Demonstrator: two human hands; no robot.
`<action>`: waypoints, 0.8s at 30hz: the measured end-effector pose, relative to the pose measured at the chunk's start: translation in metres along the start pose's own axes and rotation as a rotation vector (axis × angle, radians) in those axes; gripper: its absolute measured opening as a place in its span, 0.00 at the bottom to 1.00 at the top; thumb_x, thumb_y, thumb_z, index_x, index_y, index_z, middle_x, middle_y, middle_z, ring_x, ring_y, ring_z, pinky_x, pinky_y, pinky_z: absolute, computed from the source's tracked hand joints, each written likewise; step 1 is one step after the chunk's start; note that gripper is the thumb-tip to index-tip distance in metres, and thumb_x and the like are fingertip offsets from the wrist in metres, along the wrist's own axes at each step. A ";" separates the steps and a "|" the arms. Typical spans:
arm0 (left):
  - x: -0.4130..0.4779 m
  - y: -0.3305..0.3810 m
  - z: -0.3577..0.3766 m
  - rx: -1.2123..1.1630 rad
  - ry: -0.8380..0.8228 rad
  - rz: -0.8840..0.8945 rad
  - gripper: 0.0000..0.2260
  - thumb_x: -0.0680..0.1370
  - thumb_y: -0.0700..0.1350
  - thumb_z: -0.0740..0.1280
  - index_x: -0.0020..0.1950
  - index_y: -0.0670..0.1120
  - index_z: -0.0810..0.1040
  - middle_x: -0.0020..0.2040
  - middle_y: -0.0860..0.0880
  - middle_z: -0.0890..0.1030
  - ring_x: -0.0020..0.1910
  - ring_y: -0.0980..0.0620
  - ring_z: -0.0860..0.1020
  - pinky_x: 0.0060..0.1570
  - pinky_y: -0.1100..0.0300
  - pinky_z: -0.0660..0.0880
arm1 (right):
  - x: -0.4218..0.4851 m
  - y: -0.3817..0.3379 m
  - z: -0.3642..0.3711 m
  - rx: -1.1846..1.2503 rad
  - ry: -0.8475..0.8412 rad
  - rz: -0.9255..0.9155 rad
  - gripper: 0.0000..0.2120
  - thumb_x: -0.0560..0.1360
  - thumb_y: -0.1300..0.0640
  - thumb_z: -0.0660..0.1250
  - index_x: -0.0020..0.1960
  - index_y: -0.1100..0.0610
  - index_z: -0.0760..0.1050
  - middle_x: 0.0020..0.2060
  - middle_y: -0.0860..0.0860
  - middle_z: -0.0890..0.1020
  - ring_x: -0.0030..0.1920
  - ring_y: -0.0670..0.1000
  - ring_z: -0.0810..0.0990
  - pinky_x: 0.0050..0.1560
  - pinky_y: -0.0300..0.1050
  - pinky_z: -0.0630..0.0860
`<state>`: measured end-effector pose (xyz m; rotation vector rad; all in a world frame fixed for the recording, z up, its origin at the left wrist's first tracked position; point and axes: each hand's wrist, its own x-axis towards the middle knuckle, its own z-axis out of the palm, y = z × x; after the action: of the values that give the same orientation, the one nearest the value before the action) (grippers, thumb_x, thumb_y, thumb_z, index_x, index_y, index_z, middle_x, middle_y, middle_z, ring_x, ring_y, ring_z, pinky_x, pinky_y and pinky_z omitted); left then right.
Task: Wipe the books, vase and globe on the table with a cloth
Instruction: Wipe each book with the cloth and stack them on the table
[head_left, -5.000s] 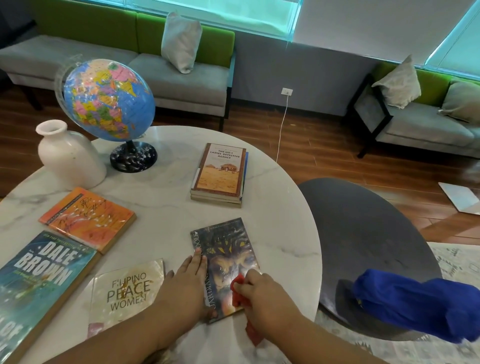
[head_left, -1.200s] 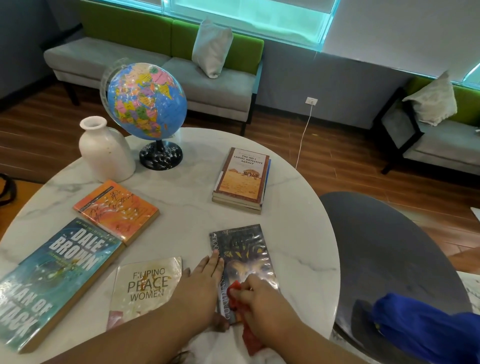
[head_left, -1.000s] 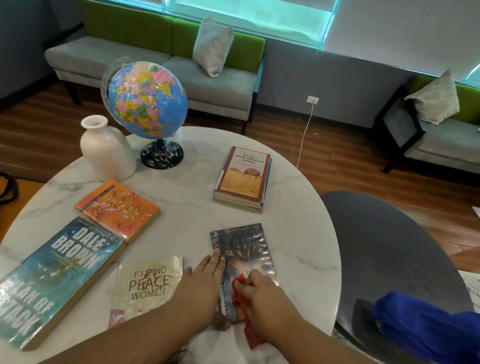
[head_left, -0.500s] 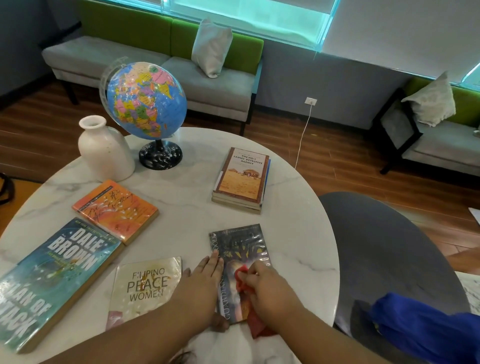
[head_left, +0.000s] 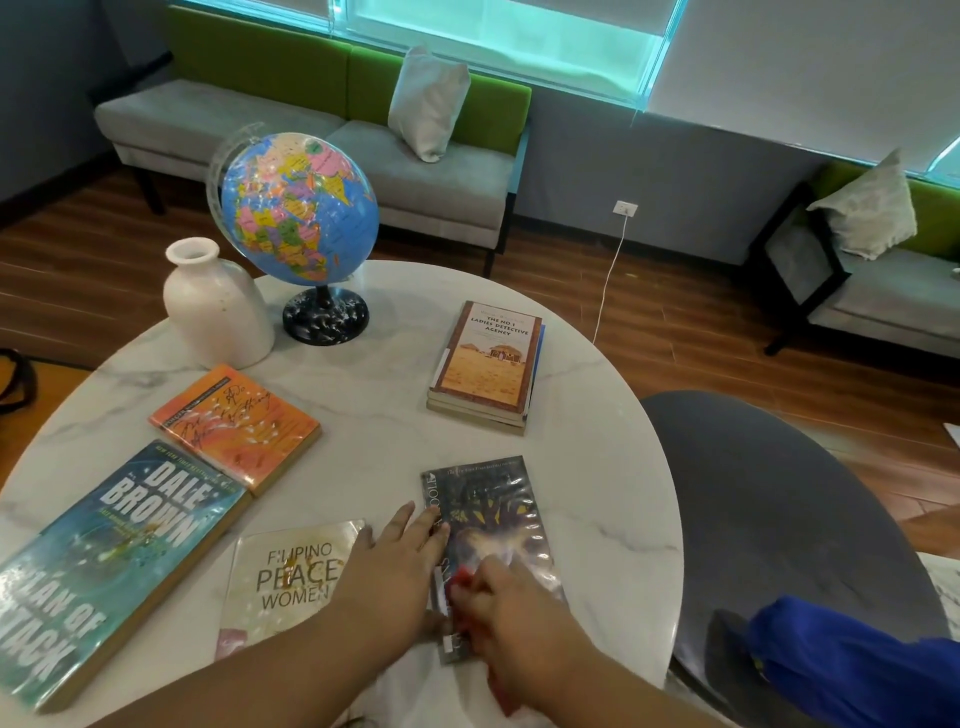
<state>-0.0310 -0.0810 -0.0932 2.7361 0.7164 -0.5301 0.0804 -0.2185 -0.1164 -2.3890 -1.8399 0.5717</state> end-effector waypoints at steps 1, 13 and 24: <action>0.001 0.001 -0.001 0.016 0.000 -0.013 0.45 0.73 0.65 0.64 0.79 0.50 0.43 0.79 0.51 0.40 0.78 0.49 0.40 0.74 0.42 0.46 | -0.001 -0.001 0.002 -0.033 -0.022 -0.049 0.23 0.75 0.52 0.66 0.68 0.42 0.67 0.60 0.50 0.69 0.61 0.57 0.69 0.58 0.56 0.72; 0.008 -0.001 -0.005 -0.017 -0.039 -0.089 0.51 0.71 0.64 0.68 0.78 0.46 0.37 0.78 0.51 0.36 0.78 0.49 0.39 0.75 0.42 0.47 | 0.017 0.010 0.001 -0.039 0.167 -0.086 0.25 0.64 0.52 0.69 0.61 0.45 0.78 0.56 0.47 0.76 0.49 0.53 0.74 0.44 0.45 0.80; 0.007 -0.006 -0.002 -0.014 -0.040 -0.075 0.56 0.67 0.69 0.68 0.78 0.47 0.37 0.79 0.52 0.37 0.77 0.49 0.38 0.73 0.40 0.43 | 0.056 0.025 -0.029 -0.089 0.067 0.194 0.28 0.78 0.52 0.63 0.76 0.46 0.60 0.68 0.48 0.65 0.61 0.55 0.66 0.64 0.46 0.70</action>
<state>-0.0273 -0.0723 -0.0950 2.6859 0.8123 -0.5922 0.1252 -0.1682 -0.1104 -2.6295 -1.6526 0.4262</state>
